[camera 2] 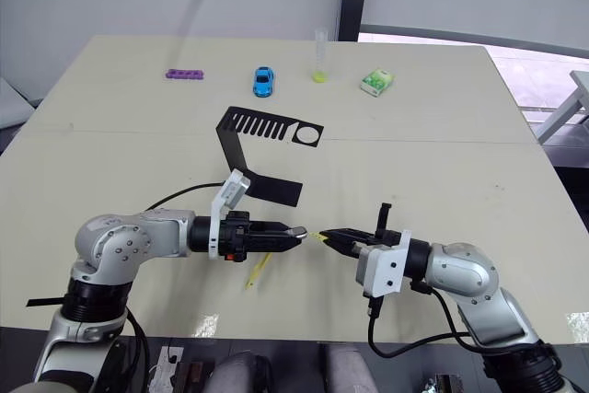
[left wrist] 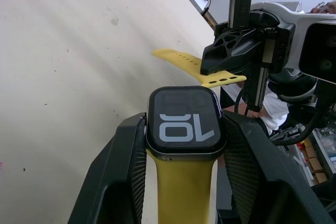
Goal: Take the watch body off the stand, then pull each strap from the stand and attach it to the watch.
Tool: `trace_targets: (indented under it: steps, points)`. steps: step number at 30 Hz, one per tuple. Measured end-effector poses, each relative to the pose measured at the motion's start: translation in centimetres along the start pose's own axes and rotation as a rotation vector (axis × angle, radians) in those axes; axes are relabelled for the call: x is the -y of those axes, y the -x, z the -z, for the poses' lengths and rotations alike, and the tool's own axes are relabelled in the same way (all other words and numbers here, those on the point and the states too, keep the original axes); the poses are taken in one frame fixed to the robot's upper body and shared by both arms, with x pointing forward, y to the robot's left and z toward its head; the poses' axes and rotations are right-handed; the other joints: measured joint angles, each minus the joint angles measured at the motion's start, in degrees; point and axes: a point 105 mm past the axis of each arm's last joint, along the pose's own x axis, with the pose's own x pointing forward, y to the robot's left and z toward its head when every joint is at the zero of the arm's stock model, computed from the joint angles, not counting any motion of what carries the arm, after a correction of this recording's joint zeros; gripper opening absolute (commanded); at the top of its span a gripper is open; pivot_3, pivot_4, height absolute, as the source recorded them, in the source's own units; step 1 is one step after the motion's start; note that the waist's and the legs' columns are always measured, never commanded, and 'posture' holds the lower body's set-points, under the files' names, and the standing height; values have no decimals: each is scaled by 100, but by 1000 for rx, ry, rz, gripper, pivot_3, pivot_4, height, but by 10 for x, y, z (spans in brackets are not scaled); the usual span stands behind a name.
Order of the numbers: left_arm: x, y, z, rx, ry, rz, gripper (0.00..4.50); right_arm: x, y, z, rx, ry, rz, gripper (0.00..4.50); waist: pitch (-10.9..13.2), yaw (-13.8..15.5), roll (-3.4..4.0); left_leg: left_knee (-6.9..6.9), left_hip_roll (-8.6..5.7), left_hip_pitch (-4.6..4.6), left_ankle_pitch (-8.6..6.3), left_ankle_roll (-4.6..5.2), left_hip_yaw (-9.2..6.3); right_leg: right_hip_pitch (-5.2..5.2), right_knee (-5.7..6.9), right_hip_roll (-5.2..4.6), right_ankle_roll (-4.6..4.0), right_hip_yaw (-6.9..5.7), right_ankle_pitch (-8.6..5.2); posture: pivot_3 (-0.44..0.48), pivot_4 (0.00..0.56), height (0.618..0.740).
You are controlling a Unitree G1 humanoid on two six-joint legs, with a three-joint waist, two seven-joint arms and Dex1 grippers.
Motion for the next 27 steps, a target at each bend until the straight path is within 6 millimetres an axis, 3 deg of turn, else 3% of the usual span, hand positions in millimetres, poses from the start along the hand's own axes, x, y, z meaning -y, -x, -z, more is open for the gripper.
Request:
trace_targets:
  steps: [27]
  points:
    - [-1,-2,0,3,7,-10,1596,-1,0,0,3,-6,2,0,0,0,0,0,0,0,0,0,0,0,0,0,0,0,0,0,150,740]
